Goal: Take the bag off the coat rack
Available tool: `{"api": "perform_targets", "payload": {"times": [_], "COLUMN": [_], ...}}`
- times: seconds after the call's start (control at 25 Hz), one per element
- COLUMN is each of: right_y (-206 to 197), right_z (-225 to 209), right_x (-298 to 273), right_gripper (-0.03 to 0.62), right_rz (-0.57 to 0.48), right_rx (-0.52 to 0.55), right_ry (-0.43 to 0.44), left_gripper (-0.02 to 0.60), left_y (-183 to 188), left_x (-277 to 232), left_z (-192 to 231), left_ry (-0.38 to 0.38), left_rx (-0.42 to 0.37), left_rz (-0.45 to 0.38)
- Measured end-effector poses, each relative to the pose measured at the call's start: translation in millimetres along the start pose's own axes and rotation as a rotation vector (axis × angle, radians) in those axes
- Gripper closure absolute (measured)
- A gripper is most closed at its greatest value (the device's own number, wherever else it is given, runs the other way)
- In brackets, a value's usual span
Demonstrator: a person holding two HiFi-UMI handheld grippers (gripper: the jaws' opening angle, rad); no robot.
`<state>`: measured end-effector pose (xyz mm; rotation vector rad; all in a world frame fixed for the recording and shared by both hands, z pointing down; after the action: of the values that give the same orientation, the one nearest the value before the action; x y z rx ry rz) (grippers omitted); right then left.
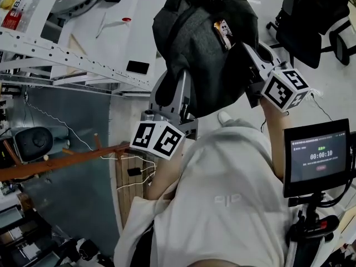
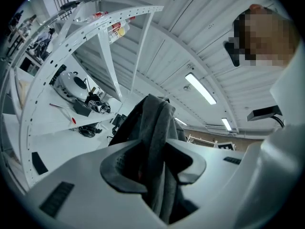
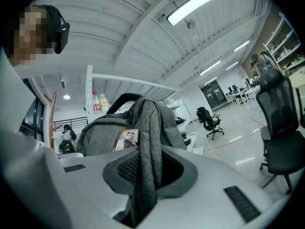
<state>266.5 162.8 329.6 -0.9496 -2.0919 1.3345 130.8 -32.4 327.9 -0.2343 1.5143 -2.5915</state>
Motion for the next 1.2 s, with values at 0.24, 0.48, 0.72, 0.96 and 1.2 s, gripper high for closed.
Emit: {"api": "perform_targets", "payload": {"times": [0.24, 0.48, 0.72, 0.96, 1.2], "right_y": [0.3, 1.1, -2.4, -6.3, -7.9], "right_z": [-9.2, -9.2, -9.7, -9.0, -9.1], "right_x": [12.3, 11.1, 11.5, 11.3, 11.9], "right_gripper": [0.523, 0.523, 0.531, 0.531, 0.531], "right_rz": [-0.011, -0.01, 0.0, 0.008, 0.015], "right_rx": [-0.014, -0.018, -0.02, -0.04, -0.039], "right_ry": [-0.018, -0.017, -0.019, -0.018, -0.019], "left_gripper": [0.44, 0.44, 0.44, 0.44, 0.44], "left_y": [-6.3, -4.8, -7.7, -8.0, -10.1], "left_x": [-5.9, -8.0, -6.8, -5.1, -3.2], "left_z": [-7.5, -6.2, -6.0, -2.8, -3.7], "left_ry": [-0.021, -0.024, -0.018, -0.009, -0.002], "left_rx": [-0.001, -0.001, 0.004, 0.006, 0.013], "left_rz": [0.014, 0.016, 0.022, 0.029, 0.032]}}
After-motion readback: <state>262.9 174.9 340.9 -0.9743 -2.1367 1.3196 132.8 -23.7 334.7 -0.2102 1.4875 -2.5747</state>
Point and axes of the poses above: the fingertips, and each gripper's own axes: x backward along the fingers, z to its left, y out of its top, the point moved 5 cm from there along x, backward along the fingers, and after that the axes turned 4 degrees about -z, right-handed, at the moved point
